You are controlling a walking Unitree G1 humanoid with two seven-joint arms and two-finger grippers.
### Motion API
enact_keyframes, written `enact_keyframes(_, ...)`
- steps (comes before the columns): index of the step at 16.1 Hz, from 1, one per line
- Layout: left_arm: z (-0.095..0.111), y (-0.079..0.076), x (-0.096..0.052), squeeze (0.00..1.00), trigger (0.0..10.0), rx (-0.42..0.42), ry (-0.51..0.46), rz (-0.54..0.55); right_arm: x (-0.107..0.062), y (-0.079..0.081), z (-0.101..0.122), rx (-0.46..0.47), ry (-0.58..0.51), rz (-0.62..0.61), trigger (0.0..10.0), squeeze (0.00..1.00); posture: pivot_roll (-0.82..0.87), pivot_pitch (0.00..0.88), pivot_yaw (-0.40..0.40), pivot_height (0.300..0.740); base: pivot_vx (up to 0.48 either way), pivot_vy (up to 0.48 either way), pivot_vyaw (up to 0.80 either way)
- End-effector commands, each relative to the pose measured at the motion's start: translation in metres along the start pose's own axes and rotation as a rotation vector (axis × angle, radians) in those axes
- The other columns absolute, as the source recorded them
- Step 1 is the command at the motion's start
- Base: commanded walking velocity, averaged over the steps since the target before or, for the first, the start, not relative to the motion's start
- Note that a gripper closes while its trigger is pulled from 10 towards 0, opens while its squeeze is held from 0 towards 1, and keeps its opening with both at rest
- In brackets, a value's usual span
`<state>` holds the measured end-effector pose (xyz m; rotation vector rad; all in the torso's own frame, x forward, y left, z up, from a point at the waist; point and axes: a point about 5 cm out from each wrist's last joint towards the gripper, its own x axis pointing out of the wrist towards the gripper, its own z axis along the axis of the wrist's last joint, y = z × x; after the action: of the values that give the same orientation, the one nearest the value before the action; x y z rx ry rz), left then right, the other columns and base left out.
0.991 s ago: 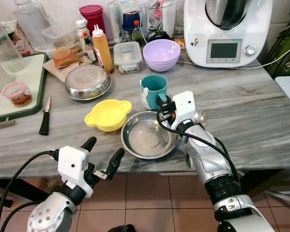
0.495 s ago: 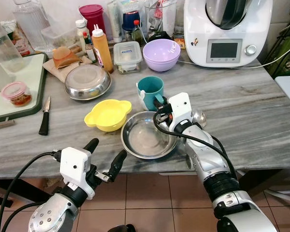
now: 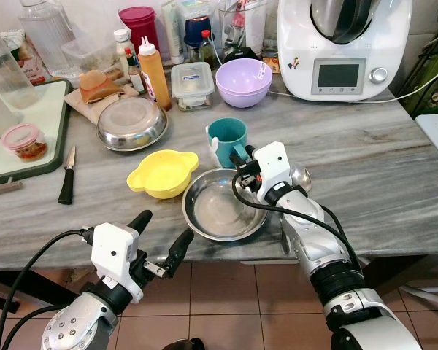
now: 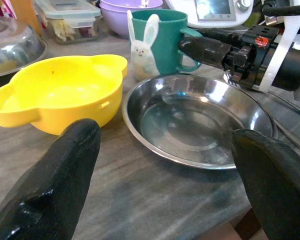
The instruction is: Setting the table
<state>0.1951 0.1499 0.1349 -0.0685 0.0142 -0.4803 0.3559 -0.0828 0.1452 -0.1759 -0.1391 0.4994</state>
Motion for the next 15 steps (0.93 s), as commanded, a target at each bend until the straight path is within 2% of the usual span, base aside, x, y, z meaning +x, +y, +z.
enact_keyframes(1, -0.003, 0.000, -0.002, 0.00, 10.0, -0.002, 0.025, -0.013, -0.001, 0.003, -0.002, -0.004, 0.002, 0.008, 10.0, 1.00, 0.02, 0.137, 0.080, 0.740, 0.000, 0.000, 0.00)
enact_keyframes(5, -0.003, 0.000, -0.001, 0.00, 10.0, 0.002, 0.028, -0.018, -0.001, 0.003, 0.000, -0.022, -0.017, -0.004, 10.0, 1.00, 0.02, 0.131, 0.082, 0.740, 0.000, 0.000, 0.00)
enact_keyframes(10, 0.000, -0.001, 0.000, 0.00, 10.0, 0.007, 0.022, -0.014, -0.003, 0.006, 0.021, -0.053, -0.119, -0.007, 10.0, 1.00, 0.02, 0.123, 0.081, 0.740, 0.000, 0.000, 0.00)
enact_keyframes(12, 0.000, -0.001, 0.001, 0.00, 10.0, 0.007, 0.019, -0.011, -0.007, 0.003, 0.024, -0.057, -0.121, -0.041, 10.0, 1.00, 0.02, 0.119, 0.079, 0.740, 0.000, 0.000, 0.00)
enact_keyframes(15, 0.001, 0.000, 0.002, 0.00, 10.0, 0.006, 0.011, -0.004, -0.027, -0.005, 0.026, -0.056, -0.142, -0.117, 10.0, 1.00, 0.01, 0.115, 0.074, 0.740, 0.000, 0.000, 0.00)
